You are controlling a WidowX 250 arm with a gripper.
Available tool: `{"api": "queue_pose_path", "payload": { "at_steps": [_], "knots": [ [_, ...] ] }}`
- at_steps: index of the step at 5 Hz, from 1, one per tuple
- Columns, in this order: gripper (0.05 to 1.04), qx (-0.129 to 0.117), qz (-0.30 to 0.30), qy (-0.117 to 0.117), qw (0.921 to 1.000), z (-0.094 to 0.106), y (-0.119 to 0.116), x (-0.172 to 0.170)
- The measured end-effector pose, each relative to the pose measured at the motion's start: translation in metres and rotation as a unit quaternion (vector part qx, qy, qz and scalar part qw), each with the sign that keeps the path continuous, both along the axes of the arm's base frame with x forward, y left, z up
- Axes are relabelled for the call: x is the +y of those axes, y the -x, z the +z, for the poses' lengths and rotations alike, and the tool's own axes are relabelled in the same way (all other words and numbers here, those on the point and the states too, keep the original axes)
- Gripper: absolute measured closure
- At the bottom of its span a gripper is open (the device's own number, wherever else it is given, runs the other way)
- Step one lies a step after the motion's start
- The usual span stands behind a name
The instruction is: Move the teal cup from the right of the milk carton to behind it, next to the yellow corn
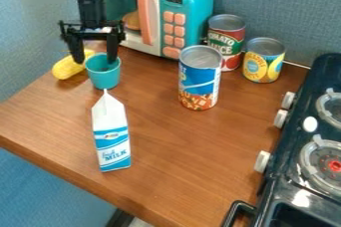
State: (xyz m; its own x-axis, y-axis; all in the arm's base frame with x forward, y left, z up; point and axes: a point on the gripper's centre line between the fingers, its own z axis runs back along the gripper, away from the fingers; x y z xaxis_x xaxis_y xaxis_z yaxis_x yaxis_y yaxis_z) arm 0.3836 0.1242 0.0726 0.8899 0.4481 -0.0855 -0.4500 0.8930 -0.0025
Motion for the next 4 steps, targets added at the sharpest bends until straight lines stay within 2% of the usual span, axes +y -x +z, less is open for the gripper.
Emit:
{"api": "queue_pose_path", "payload": {
  "at_steps": [1, 2, 3, 4],
  "knots": [
    [0.082, -0.017, -0.014, -0.028, 0.9994, 0.032, 0.005, -0.006],
    [0.082, -0.049, -0.089, -0.033, 0.9943, 0.069, 0.014, -0.041],
    [0.082, -0.059, -0.154, -0.012, 0.9862, 0.087, 0.024, -0.085],
    [0.082, -0.048, -0.203, -0.001, 0.9780, 0.071, 0.034, -0.129]
  ]
}}
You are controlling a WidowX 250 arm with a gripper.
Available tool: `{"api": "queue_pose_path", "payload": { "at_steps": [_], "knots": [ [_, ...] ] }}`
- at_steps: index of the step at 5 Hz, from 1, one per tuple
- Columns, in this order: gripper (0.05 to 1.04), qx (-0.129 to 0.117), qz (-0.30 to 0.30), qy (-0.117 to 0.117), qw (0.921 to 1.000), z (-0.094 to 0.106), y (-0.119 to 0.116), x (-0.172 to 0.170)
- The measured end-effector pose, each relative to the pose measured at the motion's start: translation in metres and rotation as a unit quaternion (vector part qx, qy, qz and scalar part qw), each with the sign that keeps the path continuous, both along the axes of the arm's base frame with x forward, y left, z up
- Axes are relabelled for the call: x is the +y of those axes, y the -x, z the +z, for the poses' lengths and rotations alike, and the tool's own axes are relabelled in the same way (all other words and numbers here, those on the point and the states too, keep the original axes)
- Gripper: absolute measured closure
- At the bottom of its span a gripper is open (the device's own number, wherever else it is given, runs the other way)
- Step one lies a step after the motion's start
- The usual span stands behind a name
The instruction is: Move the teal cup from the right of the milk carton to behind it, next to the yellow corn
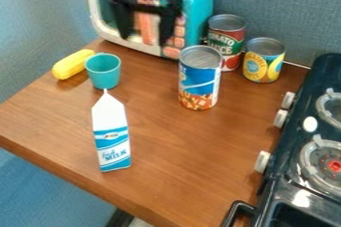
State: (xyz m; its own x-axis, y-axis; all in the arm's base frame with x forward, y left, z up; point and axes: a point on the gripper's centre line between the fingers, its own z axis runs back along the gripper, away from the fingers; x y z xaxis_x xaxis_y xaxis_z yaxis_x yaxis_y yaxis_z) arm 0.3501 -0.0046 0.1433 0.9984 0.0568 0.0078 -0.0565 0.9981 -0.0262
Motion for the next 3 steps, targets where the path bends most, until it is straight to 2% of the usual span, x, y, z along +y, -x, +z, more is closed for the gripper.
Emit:
{"api": "queue_pose_path", "payload": {
  "at_steps": [1, 2, 3],
  "knots": [
    [0.082, 0.003, -0.071, -0.012, 0.9974, -0.003, 0.007, -0.045],
    [0.082, -0.001, -0.123, -0.015, 0.9923, -0.001, 0.012, -0.072],
    [0.082, -0.001, -0.134, -0.017, 0.9908, -0.001, 0.014, -0.080]
  ]
}}
